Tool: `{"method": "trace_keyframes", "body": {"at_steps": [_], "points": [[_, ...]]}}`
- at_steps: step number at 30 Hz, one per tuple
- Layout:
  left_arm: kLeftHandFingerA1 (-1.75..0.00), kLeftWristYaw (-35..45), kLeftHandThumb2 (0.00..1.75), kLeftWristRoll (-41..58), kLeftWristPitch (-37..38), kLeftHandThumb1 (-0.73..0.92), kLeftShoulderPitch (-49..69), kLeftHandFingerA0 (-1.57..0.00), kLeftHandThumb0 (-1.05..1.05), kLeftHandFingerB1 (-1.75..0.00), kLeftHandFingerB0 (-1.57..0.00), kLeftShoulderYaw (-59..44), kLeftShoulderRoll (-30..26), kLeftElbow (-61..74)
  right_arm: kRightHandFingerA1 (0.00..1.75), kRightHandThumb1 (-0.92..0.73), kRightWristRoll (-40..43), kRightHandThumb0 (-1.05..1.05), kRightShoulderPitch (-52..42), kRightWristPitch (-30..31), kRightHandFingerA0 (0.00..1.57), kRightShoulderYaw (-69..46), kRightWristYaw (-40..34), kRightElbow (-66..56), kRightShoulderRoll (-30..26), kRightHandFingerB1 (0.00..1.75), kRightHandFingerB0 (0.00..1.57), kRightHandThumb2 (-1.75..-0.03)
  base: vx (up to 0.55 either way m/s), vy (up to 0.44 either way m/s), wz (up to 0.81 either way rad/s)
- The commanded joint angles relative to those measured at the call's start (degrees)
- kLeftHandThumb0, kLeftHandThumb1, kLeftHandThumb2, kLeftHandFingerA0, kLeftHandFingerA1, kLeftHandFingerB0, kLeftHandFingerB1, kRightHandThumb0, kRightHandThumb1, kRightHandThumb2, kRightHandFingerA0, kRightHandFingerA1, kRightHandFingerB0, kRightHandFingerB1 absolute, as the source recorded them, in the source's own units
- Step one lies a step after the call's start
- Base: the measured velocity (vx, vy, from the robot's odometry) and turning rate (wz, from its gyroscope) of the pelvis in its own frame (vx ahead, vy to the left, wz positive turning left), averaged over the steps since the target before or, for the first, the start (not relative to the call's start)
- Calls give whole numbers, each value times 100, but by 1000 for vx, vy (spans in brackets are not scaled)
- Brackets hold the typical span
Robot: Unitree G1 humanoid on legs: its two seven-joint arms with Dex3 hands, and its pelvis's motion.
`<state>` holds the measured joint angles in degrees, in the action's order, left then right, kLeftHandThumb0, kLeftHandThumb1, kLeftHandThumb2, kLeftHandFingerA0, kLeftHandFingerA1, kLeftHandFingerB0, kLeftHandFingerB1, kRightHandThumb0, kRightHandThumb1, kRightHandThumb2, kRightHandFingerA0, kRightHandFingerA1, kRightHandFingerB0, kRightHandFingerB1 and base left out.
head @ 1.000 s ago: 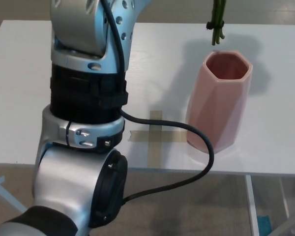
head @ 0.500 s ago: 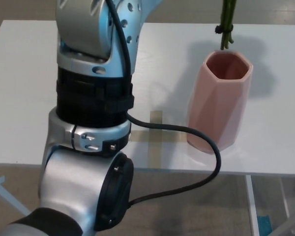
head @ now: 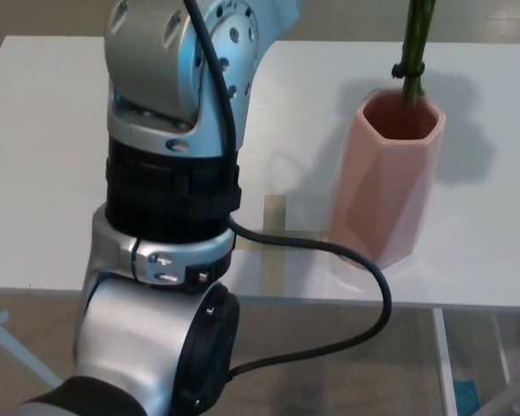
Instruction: Use the left hand to pick up the rose and then lift and insert it into the pink vase.
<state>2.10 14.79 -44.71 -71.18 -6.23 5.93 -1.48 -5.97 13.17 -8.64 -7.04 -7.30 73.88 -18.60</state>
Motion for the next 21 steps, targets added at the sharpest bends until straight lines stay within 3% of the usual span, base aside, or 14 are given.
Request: {"method": "trace_keyframes", "body": {"at_steps": [1, 21], "points": [[-140, -17, 67, 33, -30, 81, 135, -103, -20, -74, -84, 104, -14, 15, 44, -62, 24, -28, -45, 24, 70, -3, 46, 13, -47, 41, 59, -59, 0, 0, 0], [-136, -69, 64, -147, 156, 82, 329, -106, -20, -73, -86, 411, -87, -239, 44, -62, 45, -27, -25, 19, 71, -30, 92, 13, -53, 41, 59, -59, 0, 0, 0]]}}
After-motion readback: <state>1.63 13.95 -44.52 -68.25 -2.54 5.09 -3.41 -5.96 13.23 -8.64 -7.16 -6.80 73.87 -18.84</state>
